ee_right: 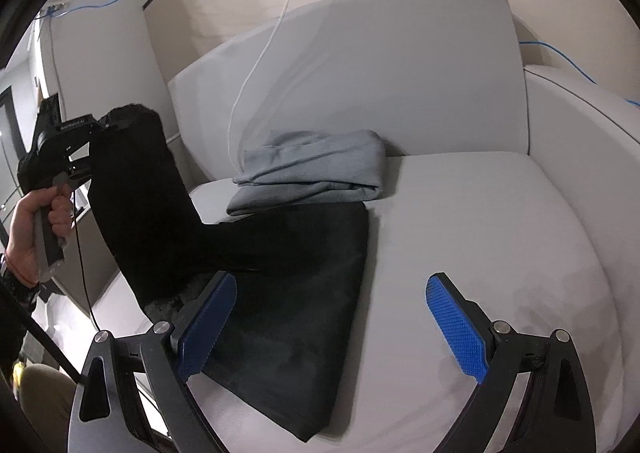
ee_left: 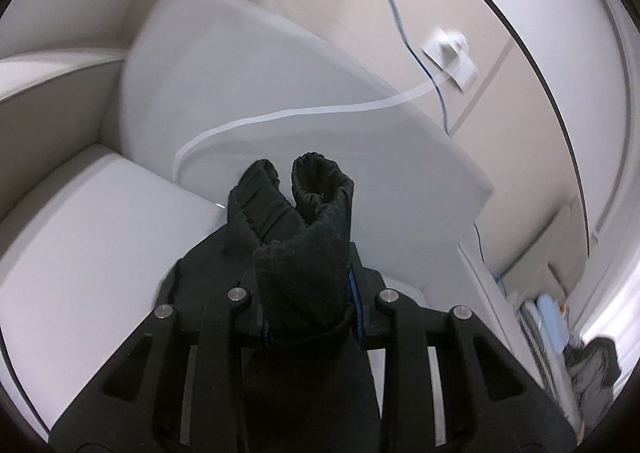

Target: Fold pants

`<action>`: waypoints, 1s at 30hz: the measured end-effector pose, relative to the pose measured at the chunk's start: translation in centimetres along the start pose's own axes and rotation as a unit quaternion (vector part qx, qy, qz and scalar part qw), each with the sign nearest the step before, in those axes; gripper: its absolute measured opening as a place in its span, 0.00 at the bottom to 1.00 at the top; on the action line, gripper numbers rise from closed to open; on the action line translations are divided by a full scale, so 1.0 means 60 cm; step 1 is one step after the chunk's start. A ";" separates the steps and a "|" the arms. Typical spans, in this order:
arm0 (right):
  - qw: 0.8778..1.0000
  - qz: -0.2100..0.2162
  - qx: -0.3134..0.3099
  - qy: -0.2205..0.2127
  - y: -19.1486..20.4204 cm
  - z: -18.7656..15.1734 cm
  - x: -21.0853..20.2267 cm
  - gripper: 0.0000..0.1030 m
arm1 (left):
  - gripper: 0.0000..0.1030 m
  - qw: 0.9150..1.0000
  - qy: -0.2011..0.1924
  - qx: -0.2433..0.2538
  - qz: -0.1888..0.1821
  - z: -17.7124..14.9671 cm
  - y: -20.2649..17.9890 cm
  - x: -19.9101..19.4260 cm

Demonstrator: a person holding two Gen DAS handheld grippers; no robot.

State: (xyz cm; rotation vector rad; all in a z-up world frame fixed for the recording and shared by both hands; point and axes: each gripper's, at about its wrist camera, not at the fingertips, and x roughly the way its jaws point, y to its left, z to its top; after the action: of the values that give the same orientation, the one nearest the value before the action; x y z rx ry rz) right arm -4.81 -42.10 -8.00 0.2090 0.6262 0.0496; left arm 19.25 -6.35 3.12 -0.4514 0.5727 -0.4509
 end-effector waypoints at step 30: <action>0.995 -0.050 0.079 0.021 -0.082 -0.006 0.000 0.95 | 0.86 0.949 0.240 0.203 -0.033 -0.504 -0.257 0.182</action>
State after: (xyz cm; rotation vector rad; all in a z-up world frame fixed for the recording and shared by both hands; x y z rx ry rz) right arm -5.08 -46.82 -9.30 0.3304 0.6825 -0.0937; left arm 5.03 -32.89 -16.04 0.0429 0.9103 -0.7347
